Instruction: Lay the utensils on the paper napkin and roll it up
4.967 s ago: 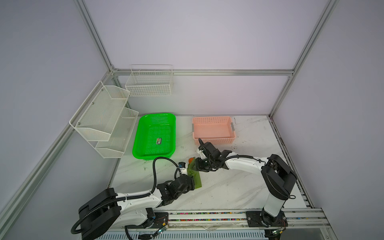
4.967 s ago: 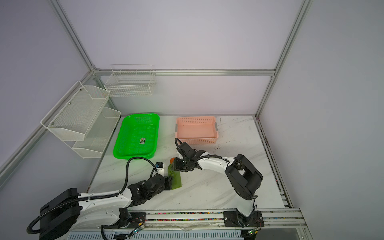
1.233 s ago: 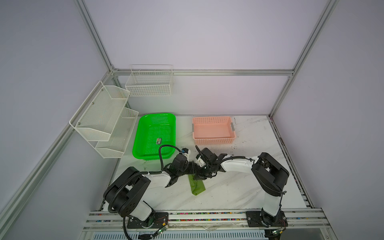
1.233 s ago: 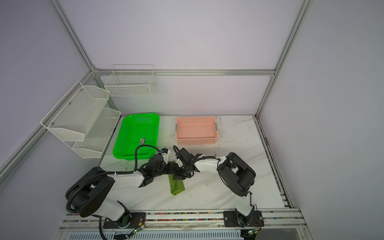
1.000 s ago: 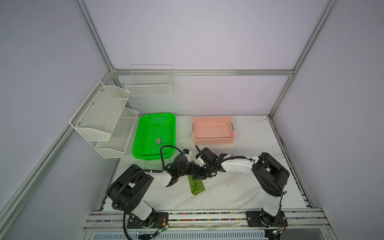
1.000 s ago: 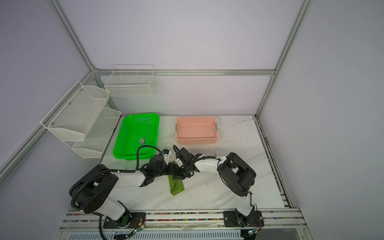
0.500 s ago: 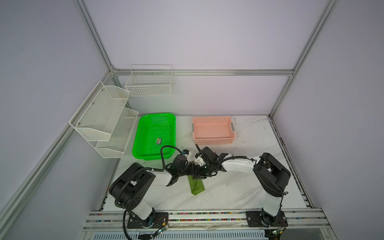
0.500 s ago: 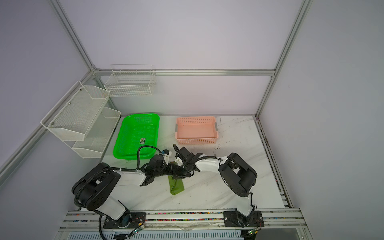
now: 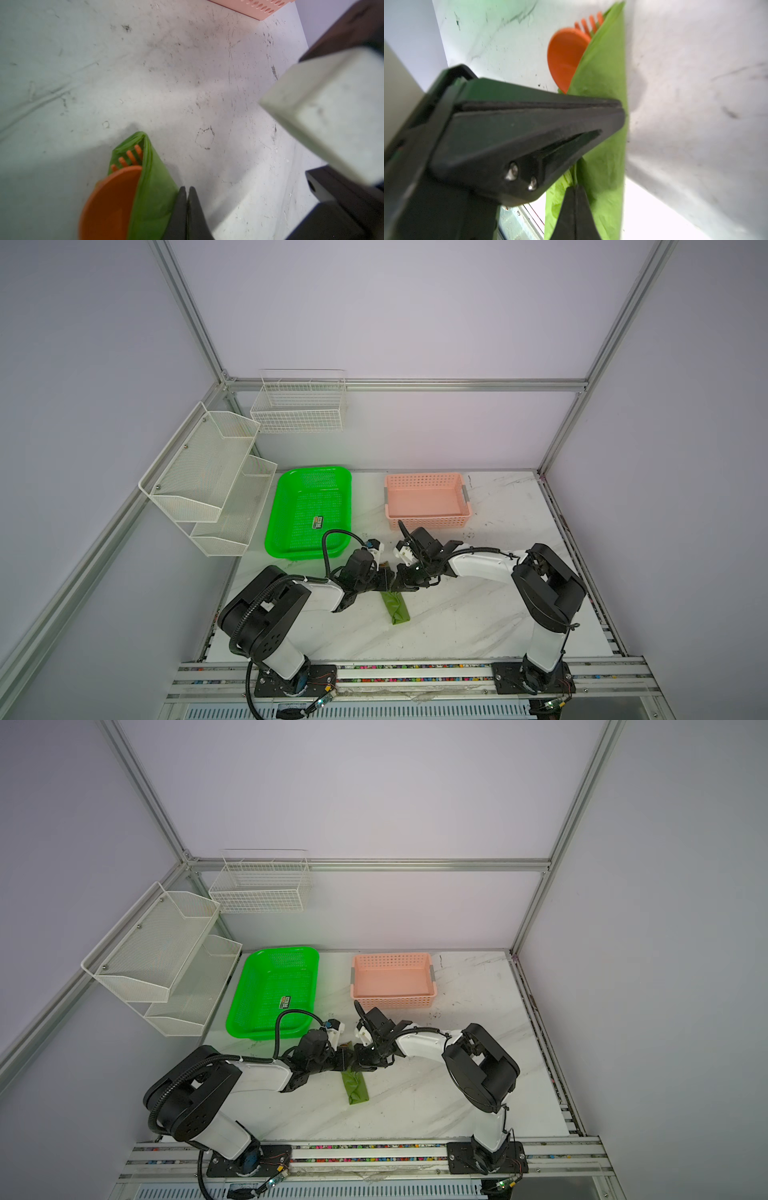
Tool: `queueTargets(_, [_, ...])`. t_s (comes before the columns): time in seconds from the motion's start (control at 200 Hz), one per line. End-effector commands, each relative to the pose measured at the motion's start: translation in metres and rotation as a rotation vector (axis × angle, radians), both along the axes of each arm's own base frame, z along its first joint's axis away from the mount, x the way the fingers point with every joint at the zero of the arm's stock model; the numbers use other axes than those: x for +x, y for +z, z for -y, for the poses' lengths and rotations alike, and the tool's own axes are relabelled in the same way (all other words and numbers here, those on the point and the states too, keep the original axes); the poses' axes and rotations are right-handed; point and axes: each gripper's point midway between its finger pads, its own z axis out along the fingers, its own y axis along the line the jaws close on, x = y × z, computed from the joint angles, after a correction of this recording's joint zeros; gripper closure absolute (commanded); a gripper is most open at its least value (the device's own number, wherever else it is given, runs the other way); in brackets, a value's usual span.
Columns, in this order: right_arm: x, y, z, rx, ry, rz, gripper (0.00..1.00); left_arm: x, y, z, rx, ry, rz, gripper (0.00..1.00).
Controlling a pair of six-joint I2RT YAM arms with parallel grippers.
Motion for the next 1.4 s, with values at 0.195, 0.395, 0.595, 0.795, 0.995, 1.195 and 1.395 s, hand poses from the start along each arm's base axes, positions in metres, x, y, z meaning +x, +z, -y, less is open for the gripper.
queueTargets(0.195, [0.013,0.002,0.017,-0.065,0.04,0.073,1.0,-0.006,-0.008,-0.008,0.043,-0.011,-0.009,0.94])
queueTargets(0.395, [0.013,-0.013,0.027,-0.13,0.043,0.083,1.0,-0.005,-0.007,-0.007,0.04,-0.012,-0.005,0.94])
queueTargets(0.595, [0.003,-0.014,0.019,-0.111,0.062,0.083,1.0,-0.003,-0.005,-0.007,0.036,-0.01,0.002,0.94])
queueTargets(0.795, [-0.011,-0.031,0.013,-0.136,0.09,0.074,1.0,-0.003,-0.001,-0.004,0.022,-0.017,0.01,0.94])
queueTargets(0.995, [-0.017,-0.041,0.013,-0.172,0.09,0.087,1.0,-0.002,0.004,-0.006,0.021,-0.011,0.022,0.94])
queueTargets(1.195, [-0.017,-0.048,0.018,-0.213,0.083,0.097,1.0,-0.003,0.005,-0.006,0.023,-0.018,0.029,0.94])
queueTargets(1.395, [-0.015,-0.048,0.019,-0.215,0.079,0.109,1.0,-0.004,0.014,-0.007,0.017,-0.02,0.047,0.91])
